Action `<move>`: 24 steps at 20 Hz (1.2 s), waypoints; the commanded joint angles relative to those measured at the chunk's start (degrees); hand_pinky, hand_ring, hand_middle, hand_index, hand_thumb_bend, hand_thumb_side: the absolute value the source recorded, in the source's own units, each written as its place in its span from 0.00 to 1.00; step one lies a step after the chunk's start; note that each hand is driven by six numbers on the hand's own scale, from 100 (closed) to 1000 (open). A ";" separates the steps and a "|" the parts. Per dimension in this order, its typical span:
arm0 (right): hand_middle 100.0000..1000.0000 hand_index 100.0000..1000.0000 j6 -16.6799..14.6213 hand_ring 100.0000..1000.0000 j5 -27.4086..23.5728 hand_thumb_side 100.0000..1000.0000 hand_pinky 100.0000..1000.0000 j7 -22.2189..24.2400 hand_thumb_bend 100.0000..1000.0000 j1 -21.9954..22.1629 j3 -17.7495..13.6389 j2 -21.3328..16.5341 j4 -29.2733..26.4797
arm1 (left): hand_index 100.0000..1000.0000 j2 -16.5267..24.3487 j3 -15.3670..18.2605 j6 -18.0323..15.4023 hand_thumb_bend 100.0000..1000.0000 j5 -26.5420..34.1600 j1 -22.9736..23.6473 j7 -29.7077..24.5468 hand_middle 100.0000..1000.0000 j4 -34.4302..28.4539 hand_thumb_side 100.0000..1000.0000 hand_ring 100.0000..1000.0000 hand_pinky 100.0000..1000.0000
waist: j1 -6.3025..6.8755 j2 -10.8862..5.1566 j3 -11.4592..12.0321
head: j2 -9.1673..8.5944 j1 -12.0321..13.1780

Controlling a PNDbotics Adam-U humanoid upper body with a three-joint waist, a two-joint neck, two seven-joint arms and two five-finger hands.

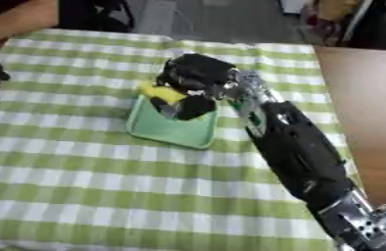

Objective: Pick up objects on the table and place them in the box.

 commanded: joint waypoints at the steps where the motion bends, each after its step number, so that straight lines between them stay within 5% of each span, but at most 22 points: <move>1: 0.13 0.36 0.11 0.00 1.05 0.74 0.00 -0.75 0.00 -1.56 -1.07 -0.83 0.36 | 0.37 0.36 0.05 -0.04 0.55 0.18 -0.71 0.00 0.45 -1.03 1.00 0.43 0.15 | 0.42 -0.53 0.09 | -0.55 -0.43; 24: 0.13 0.35 1.70 0.01 10.92 0.74 0.00 -6.17 0.00 -4.62 -5.70 3.64 9.36 | 0.37 -0.41 -0.44 -0.20 0.55 0.67 -1.88 -0.53 0.45 -1.21 1.00 0.43 0.15 | 0.72 0.46 1.33 | -1.81 -1.72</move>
